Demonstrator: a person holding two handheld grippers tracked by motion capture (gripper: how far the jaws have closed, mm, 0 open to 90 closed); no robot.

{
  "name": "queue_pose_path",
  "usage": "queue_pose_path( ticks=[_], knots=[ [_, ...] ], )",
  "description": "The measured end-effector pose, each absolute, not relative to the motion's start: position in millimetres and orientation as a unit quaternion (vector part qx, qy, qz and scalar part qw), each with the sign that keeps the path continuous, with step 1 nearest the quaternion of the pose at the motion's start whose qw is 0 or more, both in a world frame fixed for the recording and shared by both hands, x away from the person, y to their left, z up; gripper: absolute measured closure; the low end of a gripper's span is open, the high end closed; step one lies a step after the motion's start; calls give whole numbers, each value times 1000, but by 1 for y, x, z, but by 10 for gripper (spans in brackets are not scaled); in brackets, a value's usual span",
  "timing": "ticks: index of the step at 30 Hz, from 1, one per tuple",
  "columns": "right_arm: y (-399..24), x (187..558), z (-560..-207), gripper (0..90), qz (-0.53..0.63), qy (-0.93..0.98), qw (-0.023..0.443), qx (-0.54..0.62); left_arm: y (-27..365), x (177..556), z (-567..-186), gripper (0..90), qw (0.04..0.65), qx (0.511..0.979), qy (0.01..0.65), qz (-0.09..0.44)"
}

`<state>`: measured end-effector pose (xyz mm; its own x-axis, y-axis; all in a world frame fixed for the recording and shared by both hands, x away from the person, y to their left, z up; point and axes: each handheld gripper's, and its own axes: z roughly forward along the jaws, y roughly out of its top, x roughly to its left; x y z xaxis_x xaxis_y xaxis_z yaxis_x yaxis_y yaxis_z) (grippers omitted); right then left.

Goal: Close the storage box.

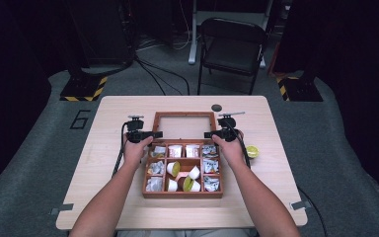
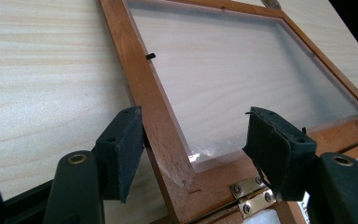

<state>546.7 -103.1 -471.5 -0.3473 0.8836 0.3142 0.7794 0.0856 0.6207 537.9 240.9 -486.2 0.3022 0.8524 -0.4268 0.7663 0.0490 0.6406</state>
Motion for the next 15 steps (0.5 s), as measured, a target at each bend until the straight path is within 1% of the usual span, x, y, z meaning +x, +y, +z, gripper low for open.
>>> queue_pose_path(
  ticks=[15],
  knots=[
    [-101, 549, -476, 311, 356, 734, 65, 574, 240, 539, -490, 359, 415, 689, 592, 48]
  ],
)
